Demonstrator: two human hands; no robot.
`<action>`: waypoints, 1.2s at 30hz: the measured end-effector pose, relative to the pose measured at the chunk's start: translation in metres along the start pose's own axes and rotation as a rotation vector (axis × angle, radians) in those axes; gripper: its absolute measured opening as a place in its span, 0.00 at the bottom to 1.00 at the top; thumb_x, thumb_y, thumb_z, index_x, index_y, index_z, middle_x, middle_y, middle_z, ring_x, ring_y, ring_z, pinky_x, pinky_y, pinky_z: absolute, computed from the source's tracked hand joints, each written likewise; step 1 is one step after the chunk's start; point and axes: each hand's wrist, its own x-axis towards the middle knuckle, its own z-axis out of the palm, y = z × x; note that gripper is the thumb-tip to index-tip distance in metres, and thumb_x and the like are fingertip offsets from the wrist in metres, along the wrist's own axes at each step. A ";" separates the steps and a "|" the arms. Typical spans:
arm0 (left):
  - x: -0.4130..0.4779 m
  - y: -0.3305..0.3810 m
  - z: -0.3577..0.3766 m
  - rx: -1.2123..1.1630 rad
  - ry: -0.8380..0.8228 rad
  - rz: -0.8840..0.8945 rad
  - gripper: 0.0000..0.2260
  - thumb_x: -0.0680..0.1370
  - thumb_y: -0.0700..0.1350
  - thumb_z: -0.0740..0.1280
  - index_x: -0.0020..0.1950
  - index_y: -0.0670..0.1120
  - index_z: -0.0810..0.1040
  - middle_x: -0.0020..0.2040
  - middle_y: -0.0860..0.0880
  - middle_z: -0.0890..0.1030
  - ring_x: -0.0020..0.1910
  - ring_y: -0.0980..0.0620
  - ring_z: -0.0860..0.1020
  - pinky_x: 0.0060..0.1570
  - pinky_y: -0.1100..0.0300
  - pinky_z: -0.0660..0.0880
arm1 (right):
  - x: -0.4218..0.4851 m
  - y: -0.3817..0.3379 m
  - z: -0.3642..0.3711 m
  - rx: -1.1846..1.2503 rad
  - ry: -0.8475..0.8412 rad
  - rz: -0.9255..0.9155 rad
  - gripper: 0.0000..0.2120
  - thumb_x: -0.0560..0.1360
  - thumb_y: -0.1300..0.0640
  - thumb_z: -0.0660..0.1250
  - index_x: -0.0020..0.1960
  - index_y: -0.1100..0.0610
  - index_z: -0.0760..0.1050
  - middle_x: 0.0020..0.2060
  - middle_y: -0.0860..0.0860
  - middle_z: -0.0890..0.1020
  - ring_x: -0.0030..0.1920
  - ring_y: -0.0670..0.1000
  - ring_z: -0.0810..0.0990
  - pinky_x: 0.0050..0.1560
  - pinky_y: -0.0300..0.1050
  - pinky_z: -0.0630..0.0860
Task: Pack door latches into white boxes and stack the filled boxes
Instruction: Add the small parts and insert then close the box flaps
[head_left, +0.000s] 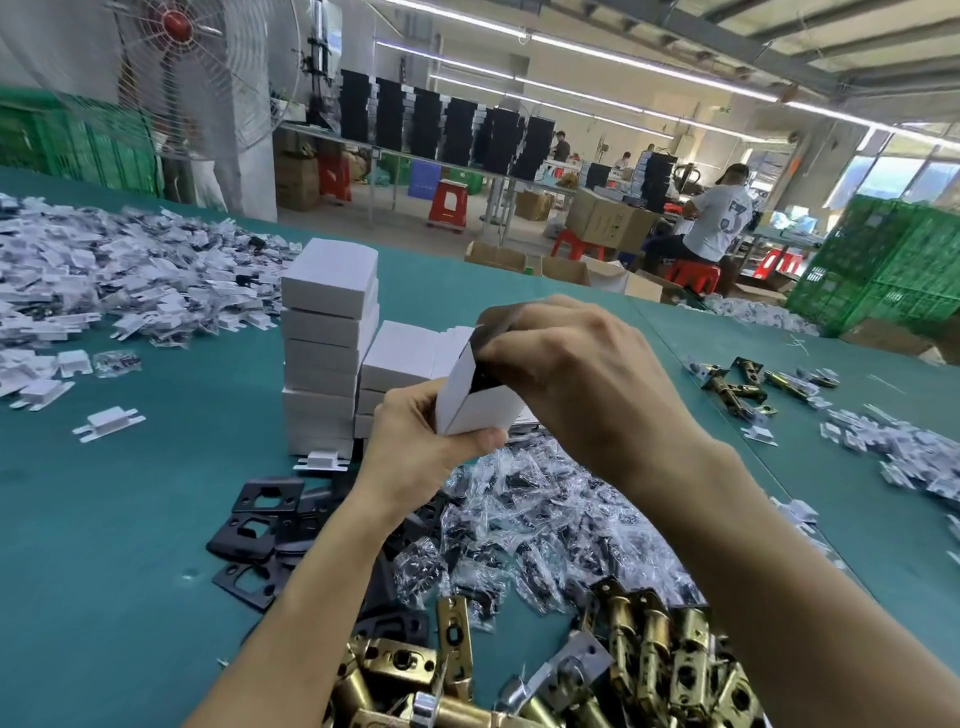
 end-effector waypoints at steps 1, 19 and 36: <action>0.001 -0.001 0.000 0.021 -0.005 -0.009 0.13 0.65 0.38 0.82 0.45 0.50 0.86 0.41 0.47 0.86 0.44 0.44 0.83 0.47 0.43 0.83 | 0.002 0.000 0.000 -0.001 -0.019 0.026 0.08 0.76 0.60 0.70 0.51 0.51 0.84 0.50 0.48 0.85 0.50 0.57 0.80 0.43 0.53 0.78; 0.003 -0.002 -0.006 0.056 0.164 -0.167 0.14 0.68 0.39 0.81 0.48 0.52 0.82 0.46 0.51 0.83 0.42 0.52 0.83 0.31 0.60 0.80 | -0.039 0.060 0.043 0.125 -0.329 0.594 0.10 0.79 0.57 0.64 0.56 0.48 0.81 0.50 0.49 0.85 0.50 0.53 0.82 0.53 0.55 0.80; 0.004 -0.012 -0.007 0.211 0.045 -0.099 0.19 0.71 0.42 0.78 0.52 0.60 0.76 0.48 0.56 0.81 0.50 0.53 0.80 0.41 0.54 0.82 | -0.084 0.026 0.108 0.285 -0.757 0.638 0.22 0.70 0.61 0.74 0.62 0.53 0.73 0.46 0.48 0.79 0.44 0.48 0.80 0.46 0.47 0.81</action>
